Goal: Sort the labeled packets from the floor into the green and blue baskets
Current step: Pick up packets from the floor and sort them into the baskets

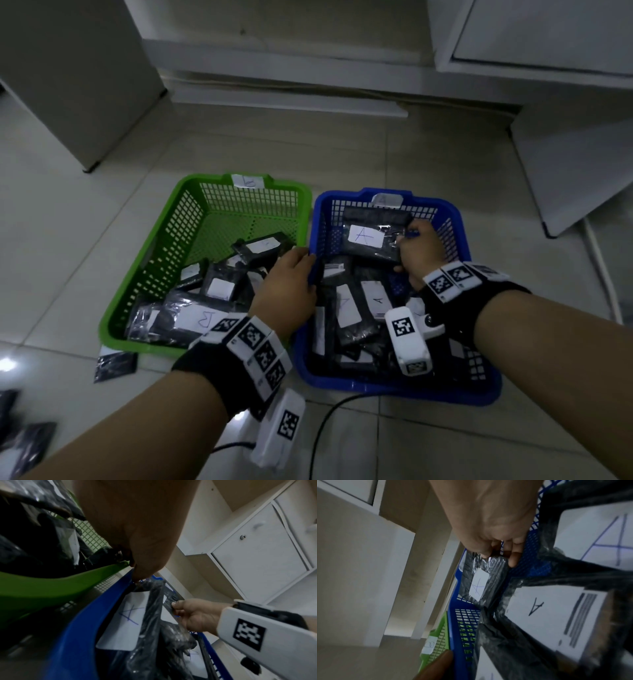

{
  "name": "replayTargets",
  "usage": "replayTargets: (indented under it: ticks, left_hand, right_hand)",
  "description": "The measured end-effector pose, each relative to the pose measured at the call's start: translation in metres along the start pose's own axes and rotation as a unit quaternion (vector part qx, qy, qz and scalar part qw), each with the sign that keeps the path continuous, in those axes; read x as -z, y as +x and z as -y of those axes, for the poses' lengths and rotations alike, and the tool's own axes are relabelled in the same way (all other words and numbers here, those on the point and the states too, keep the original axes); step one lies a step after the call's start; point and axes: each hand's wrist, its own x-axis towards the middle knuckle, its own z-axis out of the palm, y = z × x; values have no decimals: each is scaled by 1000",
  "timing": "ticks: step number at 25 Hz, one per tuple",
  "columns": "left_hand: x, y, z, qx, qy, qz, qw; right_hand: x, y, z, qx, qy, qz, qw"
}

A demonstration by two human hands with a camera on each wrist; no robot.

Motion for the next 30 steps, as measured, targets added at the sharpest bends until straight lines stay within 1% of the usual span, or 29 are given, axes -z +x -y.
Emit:
replayTargets:
  ticks: [2,3,6,8,10,12,14,15,16,17,18,19,20,22,23,24,25,26,27,28,30]
  left_hand:
    - [2,0,0,-5,11,4,1000]
    - [2,-1,0,-7,15,9,1000]
    - [4,0,2,-15,28,25,999]
    - [4,0,3,-19,31,31,999]
    - [4,2,4,-20,33,31,999]
    - [2,2,4,-18,30,26,999]
    - [2,1,4,-16,27,27,999]
    - [2,1,4,-16,27,27,999]
    - [2,1,4,-17,28,27,999]
    - [2,0,4,-20,29,27,999]
    - [2,0,4,-22,32,26,999]
    - [1,0,5,-25,39,26,999]
    - [1,1,5,-28,50,30,998]
    - [3,3,8,-42,80,52,994]
    - [7,5,9,-57,94,70,991]
    - [16,5,12,-77,105,88,988]
    - [27,4,15,-100,115,106,983]
    - [42,0,22,-122,123,117,978]
    - [60,-7,31,-138,131,124,974]
    - [78,-15,42,-147,133,133,971]
    - [116,-39,69,-153,138,142,968]
  right_hand:
    - [-13,8,-1,-16,-26,22,999]
    - [-17,8,1,-19,-29,15,999]
    - [-21,10,2,21,-42,-64,997]
    - [-19,10,-1,47,-57,-80,994]
    - [-19,11,-5,21,-82,-51,995]
    - [-20,18,-3,-13,-87,5,996]
    - [-19,28,-1,-18,-112,80,990]
    - [-20,32,-1,-3,-151,116,982]
    - [-22,37,-4,18,-194,135,972]
    - [-24,36,-6,36,-240,130,961]
    - [-28,34,-8,53,-263,123,956]
    - [-32,30,-9,66,-283,132,948]
    - [-37,26,-10,83,-305,158,936]
    - [-39,12,-2,88,-351,212,908]
    - [-38,6,4,96,-355,217,904]
    - [-38,-1,9,113,-344,209,908]
    - [-38,-13,16,133,-327,186,917]
    - [-40,-26,22,164,-321,160,919]
    - [-42,-46,29,198,-332,146,911]
    - [-44,-65,38,237,-358,147,891]
    - [-50,-108,56,310,-405,178,841]
